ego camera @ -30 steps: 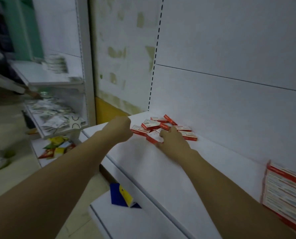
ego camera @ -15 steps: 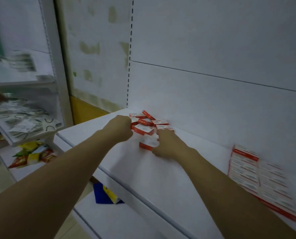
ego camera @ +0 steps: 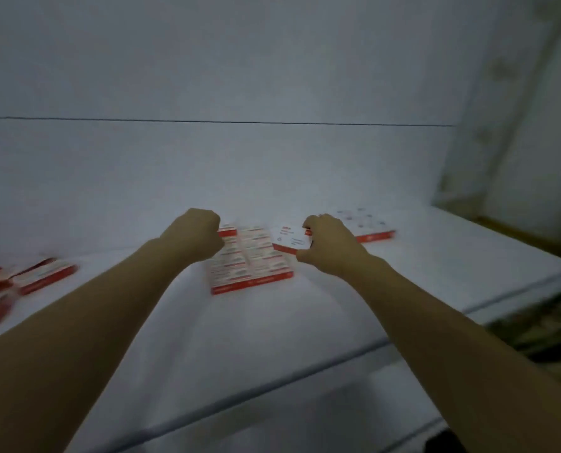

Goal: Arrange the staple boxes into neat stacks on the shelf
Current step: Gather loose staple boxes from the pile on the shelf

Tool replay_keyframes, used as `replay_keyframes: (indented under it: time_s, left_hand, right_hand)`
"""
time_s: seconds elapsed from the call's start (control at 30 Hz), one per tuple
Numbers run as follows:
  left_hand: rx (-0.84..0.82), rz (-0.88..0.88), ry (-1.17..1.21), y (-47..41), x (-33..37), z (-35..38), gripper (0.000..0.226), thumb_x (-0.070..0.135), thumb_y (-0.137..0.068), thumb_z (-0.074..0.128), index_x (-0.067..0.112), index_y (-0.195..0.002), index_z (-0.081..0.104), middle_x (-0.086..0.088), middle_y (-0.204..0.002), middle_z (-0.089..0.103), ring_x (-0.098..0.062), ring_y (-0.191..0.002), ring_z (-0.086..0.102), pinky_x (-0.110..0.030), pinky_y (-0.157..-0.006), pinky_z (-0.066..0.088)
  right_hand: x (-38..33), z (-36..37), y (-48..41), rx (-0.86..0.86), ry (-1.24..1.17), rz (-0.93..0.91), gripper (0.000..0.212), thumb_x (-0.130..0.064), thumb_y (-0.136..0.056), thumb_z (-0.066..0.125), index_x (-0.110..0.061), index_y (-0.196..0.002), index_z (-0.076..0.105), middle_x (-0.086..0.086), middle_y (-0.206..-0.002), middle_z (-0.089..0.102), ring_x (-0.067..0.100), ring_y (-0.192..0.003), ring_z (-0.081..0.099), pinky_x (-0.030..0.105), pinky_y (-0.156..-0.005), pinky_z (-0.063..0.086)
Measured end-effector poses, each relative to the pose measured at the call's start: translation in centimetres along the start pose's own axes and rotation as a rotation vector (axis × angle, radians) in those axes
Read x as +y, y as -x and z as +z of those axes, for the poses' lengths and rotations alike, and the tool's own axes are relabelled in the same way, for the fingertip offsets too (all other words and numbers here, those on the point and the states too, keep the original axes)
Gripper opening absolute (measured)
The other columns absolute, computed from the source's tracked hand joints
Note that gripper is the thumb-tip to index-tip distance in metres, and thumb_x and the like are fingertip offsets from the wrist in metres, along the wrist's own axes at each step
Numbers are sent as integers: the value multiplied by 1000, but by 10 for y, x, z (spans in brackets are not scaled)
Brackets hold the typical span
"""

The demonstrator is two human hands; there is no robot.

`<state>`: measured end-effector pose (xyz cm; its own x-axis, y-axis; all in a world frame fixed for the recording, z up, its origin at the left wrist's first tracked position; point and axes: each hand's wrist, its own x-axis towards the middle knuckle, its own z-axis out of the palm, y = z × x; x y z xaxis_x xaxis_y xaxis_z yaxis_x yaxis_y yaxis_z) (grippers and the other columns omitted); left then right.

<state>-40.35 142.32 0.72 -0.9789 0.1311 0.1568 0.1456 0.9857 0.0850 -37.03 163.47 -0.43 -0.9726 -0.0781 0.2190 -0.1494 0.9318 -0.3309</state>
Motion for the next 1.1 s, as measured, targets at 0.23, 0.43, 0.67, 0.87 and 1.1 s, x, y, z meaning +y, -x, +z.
replay_keyframes:
  time_s: [0.23, 0.43, 0.67, 0.87, 1.1]
  left_hand:
    - [-47, 428, 61, 2, 168, 14, 35, 25, -92, 54, 5, -121, 56, -11, -125, 57, -26, -114, 52, -32, -91, 42]
    - [-77, 685, 139, 39, 312, 21, 32, 25, -91, 53, 4, -115, 59, -11, -119, 59, -22, -98, 52, -31, -83, 42]
    - [-133, 833, 191, 91, 454, 40, 31, 23, -92, 51, 5, -117, 58, -11, -120, 57, -24, -106, 53, -29, -80, 41]
    - [-175, 850, 167, 126, 553, 45, 30, 16, -99, 40, 7, -73, 51, -12, -90, 60, -22, -82, 57, -25, -65, 42]
    - [-173, 728, 212, 100, 604, 47, 35, 19, -95, 48, 11, -62, 40, -2, -67, 41, -18, -70, 45, -28, -62, 36]
  right_hand:
    - [121, -74, 124, 120, 132, 446, 52, -33, -82, 65, -10, -125, 47, 10, -120, 49, 24, -107, 49, 30, -83, 42]
    - [193, -125, 237, 208, 176, 707, 50, -33, -84, 64, -9, -125, 47, 11, -121, 51, 26, -105, 52, 34, -79, 49]
    - [278, -172, 337, 206, 224, 845, 45, -31, -87, 63, -9, -123, 48, 12, -122, 50, 26, -101, 51, 31, -69, 42]
    - [362, -211, 388, 210, 233, 929, 48, -30, -85, 65, -10, -125, 46, 12, -122, 49, 26, -99, 53, 36, -73, 52]
    - [436, -236, 360, 175, 242, 835, 47, -30, -86, 63, -10, -125, 46, 12, -122, 47, 26, -99, 51, 35, -73, 48]
